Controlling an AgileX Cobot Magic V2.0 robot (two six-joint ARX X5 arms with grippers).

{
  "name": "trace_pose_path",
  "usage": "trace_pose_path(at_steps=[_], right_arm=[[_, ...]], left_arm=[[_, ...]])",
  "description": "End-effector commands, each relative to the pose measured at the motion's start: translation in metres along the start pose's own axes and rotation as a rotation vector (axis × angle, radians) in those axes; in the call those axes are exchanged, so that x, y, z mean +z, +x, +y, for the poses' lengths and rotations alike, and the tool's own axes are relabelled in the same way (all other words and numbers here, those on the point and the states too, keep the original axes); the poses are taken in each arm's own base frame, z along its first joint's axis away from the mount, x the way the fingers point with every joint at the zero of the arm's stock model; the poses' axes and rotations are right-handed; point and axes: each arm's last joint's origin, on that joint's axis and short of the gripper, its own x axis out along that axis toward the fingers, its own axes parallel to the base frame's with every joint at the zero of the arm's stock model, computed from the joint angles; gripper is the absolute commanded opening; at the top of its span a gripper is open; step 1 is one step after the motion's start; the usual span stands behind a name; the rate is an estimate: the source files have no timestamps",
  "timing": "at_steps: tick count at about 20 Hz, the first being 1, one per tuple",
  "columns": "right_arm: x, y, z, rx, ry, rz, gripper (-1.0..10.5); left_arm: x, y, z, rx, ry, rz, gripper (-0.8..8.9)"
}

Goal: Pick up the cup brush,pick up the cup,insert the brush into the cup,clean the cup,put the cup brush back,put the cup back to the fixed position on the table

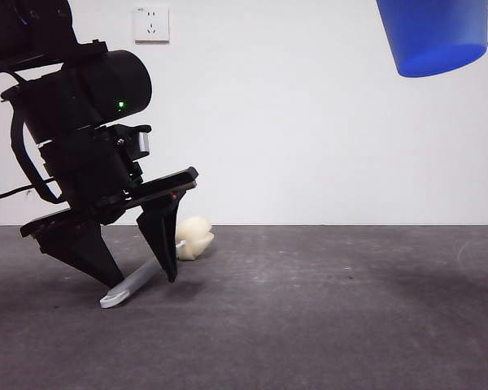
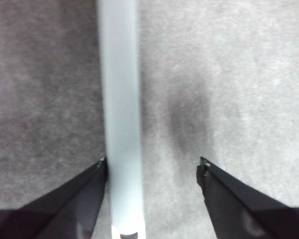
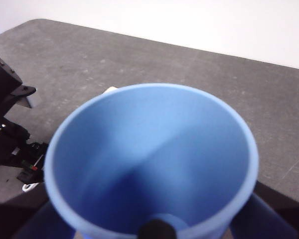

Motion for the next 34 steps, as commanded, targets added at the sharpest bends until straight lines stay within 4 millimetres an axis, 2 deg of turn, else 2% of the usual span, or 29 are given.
trace_pose_path(at_steps=[1, 5, 9, 14, 18, 21, 25, 34], right_arm=[[0.002, 0.004, 0.004, 0.006, 0.029, -0.016, -0.2], [0.004, 0.026, 0.013, -0.012, 0.035, -0.021, -0.2], [-0.004, 0.067, 0.012, -0.01, 0.07, -0.029, -0.2], [-0.037, 0.118, -0.006, 0.019, 0.102, -0.022, -0.2], [-0.063, 0.15, -0.02, 0.024, 0.097, -0.034, -0.2], [-0.079, 0.175, -0.032, 0.029, 0.082, -0.028, -0.2], [-0.1, 0.201, -0.04, 0.031, 0.092, -0.037, -0.2], [-0.132, 0.223, -0.04, 0.061, 0.038, 0.016, -0.2]], left_arm=[[-0.002, -0.005, 0.0, 0.0, -0.006, 0.009, 3.15], [-0.001, -0.036, -0.005, -0.024, 0.033, -0.05, 3.15], [-0.006, -0.094, -0.011, -0.067, 0.11, -0.165, 3.15], [-0.032, -0.172, -0.012, -0.115, 0.182, -0.329, 3.15], [-0.05, -0.208, -0.01, -0.153, 0.2, -0.441, 3.15], [-0.059, -0.217, -0.008, -0.151, 0.21, -0.444, 3.15], [-0.063, -0.218, -0.006, -0.138, 0.215, -0.413, 3.15], [-0.063, -0.218, -0.006, -0.135, 0.217, -0.417, 3.15]])
